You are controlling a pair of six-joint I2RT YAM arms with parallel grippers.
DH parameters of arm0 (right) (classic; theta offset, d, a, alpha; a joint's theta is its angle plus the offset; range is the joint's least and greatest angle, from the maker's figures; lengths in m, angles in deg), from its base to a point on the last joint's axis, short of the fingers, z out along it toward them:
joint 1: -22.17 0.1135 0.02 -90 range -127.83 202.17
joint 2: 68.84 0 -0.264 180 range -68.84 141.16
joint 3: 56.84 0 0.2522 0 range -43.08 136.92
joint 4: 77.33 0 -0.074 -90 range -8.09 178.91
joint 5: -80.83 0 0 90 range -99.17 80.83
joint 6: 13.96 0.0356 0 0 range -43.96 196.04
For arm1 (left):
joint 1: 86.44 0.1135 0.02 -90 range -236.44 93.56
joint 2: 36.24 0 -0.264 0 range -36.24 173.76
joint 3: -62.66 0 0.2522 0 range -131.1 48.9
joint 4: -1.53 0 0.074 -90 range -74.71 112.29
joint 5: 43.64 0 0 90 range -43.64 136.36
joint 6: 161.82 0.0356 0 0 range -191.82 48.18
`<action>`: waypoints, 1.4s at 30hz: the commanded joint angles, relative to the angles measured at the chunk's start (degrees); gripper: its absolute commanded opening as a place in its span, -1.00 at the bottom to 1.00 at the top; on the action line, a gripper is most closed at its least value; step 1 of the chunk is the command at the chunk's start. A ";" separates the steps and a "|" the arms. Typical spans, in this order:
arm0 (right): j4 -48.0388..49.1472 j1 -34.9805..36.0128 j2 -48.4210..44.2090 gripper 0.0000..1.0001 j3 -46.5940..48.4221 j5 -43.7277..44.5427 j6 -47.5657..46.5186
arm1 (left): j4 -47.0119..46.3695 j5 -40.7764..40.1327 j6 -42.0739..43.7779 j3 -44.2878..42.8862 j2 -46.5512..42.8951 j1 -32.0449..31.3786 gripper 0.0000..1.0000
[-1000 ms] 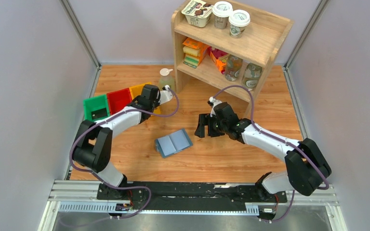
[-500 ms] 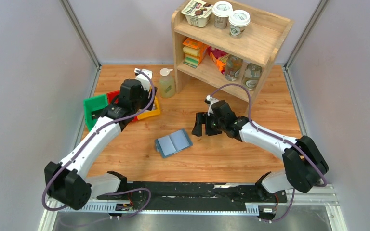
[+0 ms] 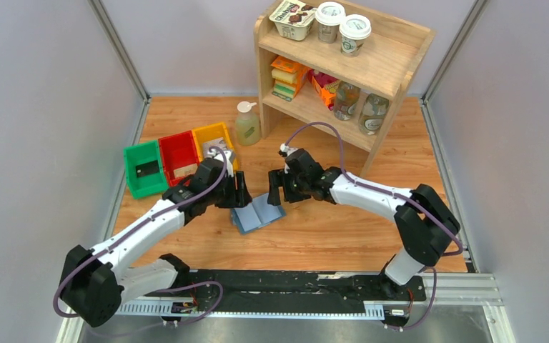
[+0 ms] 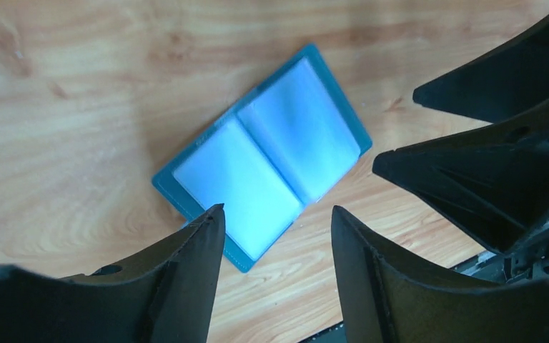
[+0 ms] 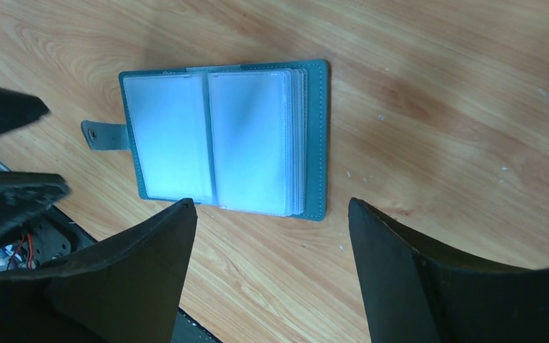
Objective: Take the credit cards out of the card holder
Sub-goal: Remove the credit card from the card holder.
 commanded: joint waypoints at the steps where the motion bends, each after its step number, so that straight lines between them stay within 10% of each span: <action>1: -2.45 1.70 3.06 0.56 4.80 2.88 1.32 | -3.77 1.45 -6.71 4.01 0.64 -0.88 0.27; 14: -4.56 6.01 10.80 0.06 8.93 3.84 2.21 | -7.81 1.98 -10.93 14.74 6.35 -1.06 -0.18; 42: -1.66 11.37 10.72 0.01 12.19 -7.23 -1.57 | -14.67 5.23 -15.06 19.85 11.19 -1.15 -0.42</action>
